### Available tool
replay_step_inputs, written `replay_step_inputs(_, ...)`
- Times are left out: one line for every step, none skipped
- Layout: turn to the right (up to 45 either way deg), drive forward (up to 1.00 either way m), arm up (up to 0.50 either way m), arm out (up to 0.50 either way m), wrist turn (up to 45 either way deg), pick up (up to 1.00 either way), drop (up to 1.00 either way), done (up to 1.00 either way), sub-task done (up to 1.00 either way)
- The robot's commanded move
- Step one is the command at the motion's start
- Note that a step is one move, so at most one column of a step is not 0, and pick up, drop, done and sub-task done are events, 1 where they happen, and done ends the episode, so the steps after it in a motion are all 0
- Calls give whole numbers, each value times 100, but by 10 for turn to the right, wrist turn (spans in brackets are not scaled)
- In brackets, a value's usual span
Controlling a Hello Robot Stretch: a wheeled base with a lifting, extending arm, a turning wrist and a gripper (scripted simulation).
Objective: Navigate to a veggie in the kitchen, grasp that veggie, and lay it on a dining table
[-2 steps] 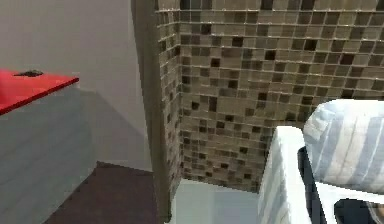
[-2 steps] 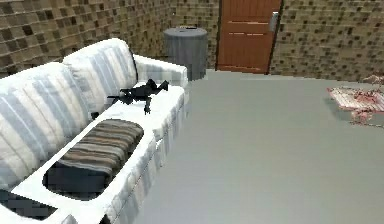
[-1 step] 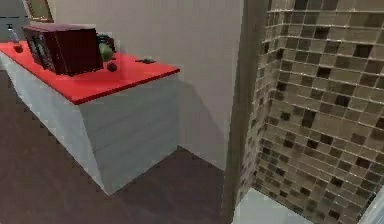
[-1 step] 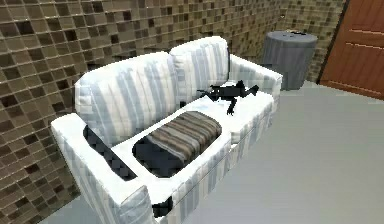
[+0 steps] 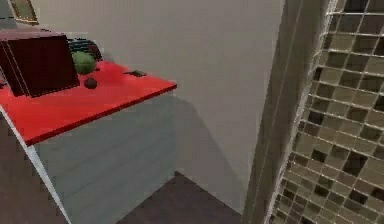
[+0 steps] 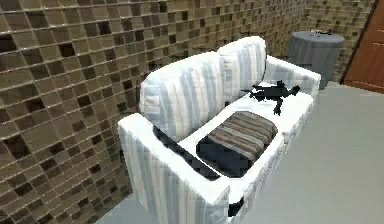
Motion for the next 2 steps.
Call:
replay_step_inputs(-450,0,0,0,0,0,0,0,0)
replay_step_inputs(0,60,0,0,0,0,0,0,0)
